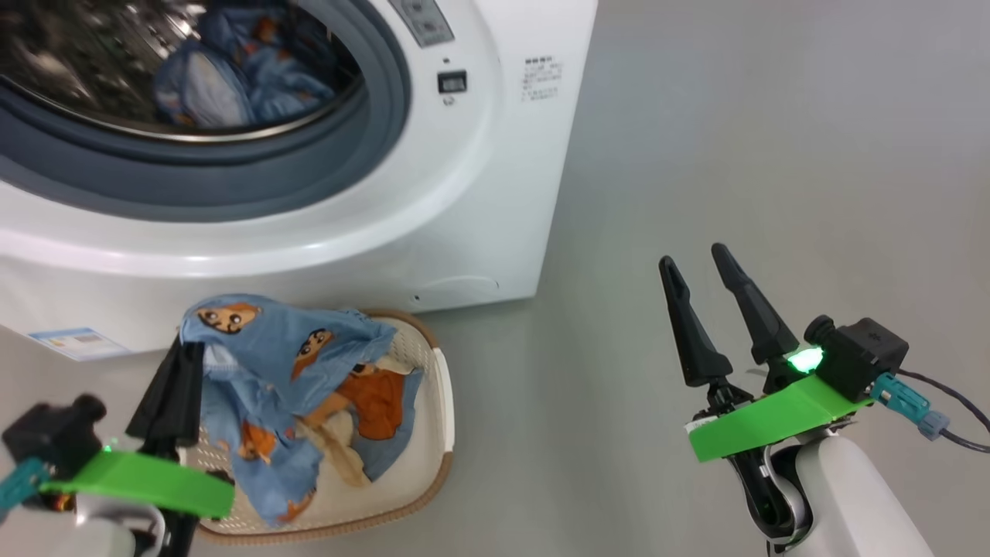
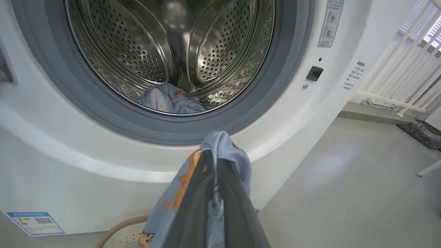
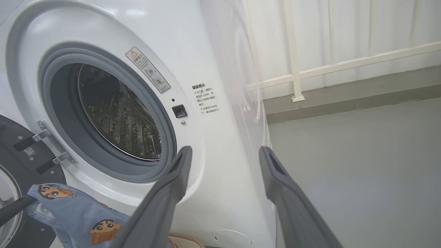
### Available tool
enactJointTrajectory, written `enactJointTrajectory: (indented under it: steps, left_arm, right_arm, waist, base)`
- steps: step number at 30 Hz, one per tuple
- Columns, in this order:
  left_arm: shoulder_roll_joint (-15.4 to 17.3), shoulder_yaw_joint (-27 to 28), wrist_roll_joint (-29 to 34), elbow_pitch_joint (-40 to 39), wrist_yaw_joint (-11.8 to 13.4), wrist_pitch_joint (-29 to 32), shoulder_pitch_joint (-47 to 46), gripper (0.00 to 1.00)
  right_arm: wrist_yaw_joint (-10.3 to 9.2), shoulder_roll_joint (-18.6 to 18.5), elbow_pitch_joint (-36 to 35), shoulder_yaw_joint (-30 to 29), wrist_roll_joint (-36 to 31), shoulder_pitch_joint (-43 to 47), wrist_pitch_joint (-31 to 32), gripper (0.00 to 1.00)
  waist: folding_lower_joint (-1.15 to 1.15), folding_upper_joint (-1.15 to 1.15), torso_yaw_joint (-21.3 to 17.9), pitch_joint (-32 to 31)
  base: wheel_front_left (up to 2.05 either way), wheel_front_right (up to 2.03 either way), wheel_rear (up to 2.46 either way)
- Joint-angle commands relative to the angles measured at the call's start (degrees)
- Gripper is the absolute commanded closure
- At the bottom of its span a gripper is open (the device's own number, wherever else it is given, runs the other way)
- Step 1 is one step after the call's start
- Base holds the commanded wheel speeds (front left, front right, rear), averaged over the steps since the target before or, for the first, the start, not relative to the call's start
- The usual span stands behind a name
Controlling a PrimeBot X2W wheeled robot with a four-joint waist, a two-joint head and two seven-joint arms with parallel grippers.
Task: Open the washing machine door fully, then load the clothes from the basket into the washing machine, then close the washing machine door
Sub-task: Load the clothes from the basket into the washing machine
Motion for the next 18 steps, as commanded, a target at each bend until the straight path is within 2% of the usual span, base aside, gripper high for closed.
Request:
enactJointTrajectory:
  steps: [1,8,18]
  left_arm:
    - [1.3,3.2,1.1,-2.6,0.2,-0.7,1.0,1.0]
    - [-0.2,6.2,4.5,-10.2,1.1,-0.7,6.2,1.0]
    - [-1.5,6.8,5.9,-16.0,2.3,-0.7,8.3,1.0]
  right_arm:
    - [0.52,0.0,-1.3,1.3,0.1,0.8,-0.3,0.0]
    - [0.52,-0.4,-1.3,1.0,0.3,2.0,-0.3,0.0]
    - [0.52,-1.2,-1.1,0.7,0.4,3.3,-0.3,0.0]
  waist:
    - [0.0,0.0,1.3,-2.4]
    - [0.0,0.0,2.3,-3.5]
    - [0.0,0.0,3.8,-4.9]
  base:
    - [0.0,0.0,0.0]
    - [0.0,0.0,0.0]
    - [0.0,0.0,0.0]
